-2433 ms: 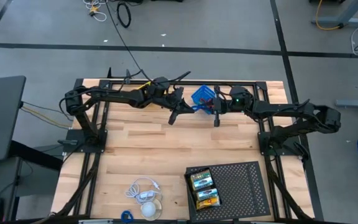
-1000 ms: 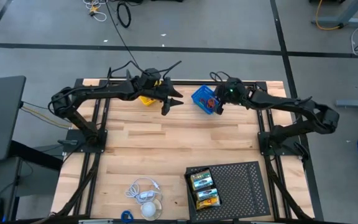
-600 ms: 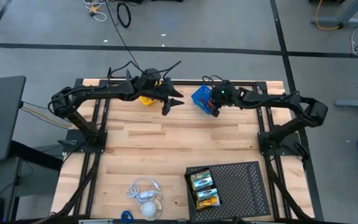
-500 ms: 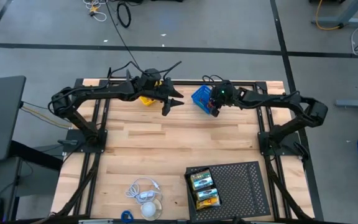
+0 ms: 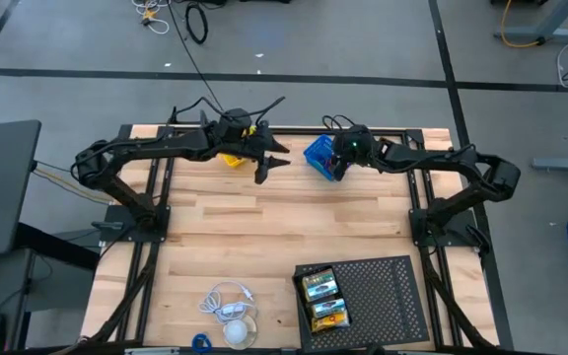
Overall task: Pick & Place Office Desk Supplies
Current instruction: Put the blue spring keychain into the blue basket
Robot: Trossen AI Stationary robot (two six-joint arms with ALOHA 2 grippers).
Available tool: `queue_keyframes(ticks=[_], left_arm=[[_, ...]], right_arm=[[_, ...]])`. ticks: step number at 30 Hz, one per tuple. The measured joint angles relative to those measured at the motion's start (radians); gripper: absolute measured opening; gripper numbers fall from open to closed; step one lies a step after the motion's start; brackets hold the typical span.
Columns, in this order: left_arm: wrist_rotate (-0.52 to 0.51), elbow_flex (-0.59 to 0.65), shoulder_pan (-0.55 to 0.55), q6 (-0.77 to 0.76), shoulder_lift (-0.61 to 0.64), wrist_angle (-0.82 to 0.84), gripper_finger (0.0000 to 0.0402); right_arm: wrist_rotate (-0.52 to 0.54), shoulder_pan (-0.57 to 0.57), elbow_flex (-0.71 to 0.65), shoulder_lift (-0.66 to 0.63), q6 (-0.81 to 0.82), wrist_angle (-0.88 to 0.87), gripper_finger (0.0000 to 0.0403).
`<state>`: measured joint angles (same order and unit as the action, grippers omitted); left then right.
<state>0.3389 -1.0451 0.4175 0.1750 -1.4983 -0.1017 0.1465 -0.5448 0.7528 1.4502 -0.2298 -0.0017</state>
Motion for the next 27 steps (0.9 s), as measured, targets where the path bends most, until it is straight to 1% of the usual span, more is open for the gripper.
queue_keyframes(ticks=[2, 4, 6, 8, 10, 11, 13, 15, 18, 21, 25, 27], left_arm=[[-0.002, 0.0, -0.019, 0.024, 0.033, 0.05, 0.0172], [-0.024, 0.0, -0.046, 0.054, 0.071, 0.112, 0.017], [-0.058, 0.0, -0.073, 0.081, 0.11, 0.178, 0.0169], [-0.094, 0.0, -0.105, 0.101, 0.142, 0.233, 0.0168], [-0.103, 0.003, -0.128, 0.119, 0.167, 0.276, 0.0168], [-0.102, 0.019, -0.139, 0.123, 0.181, 0.268, 0.0168], [-0.103, 0.073, -0.151, 0.127, 0.211, 0.227, 0.0168], [-0.103, 0.157, -0.149, 0.114, 0.251, 0.17, 0.0168], [-0.115, 0.297, -0.133, 0.059, 0.331, 0.045, 0.0168], [-0.134, 0.424, -0.122, -0.023, 0.432, -0.048, 0.0168], [-0.14, 0.547, -0.135, -0.153, 0.569, -0.025, 0.0168], [-0.138, 0.595, -0.16, -0.229, 0.622, -0.007, 0.0168]], right_arm=[[-0.011, 0.015, 0.0, -0.001, -0.019, 0.041, 0.0198], [-0.057, 0.036, 0.0, -0.004, -0.044, 0.078, 0.0196], [-0.147, 0.058, 0.0, -0.006, -0.06, 0.141, 0.0194], [-0.277, 0.078, 0.0, -0.019, -0.068, 0.2, 0.0194], [-0.401, 0.099, 0.001, -0.03, -0.069, 0.294, 0.0194], [-0.45, 0.106, 0.001, -0.045, -0.066, 0.314, 0.0194], [-0.494, 0.12, 0.0, -0.088, -0.059, 0.356, 0.0194], [-0.508, 0.129, 0.0, -0.15, -0.061, 0.358, 0.0194], [-0.547, 0.137, -0.015, -0.281, -0.071, 0.325, 0.0194], [-0.578, 0.142, -0.051, -0.445, -0.071, 0.266, 0.0194], [-0.57, 0.158, -0.128, -0.67, -0.049, 0.183, 0.0194], [-0.565, 0.169, -0.171, -0.77, -0.012, 0.175, 0.0194]])
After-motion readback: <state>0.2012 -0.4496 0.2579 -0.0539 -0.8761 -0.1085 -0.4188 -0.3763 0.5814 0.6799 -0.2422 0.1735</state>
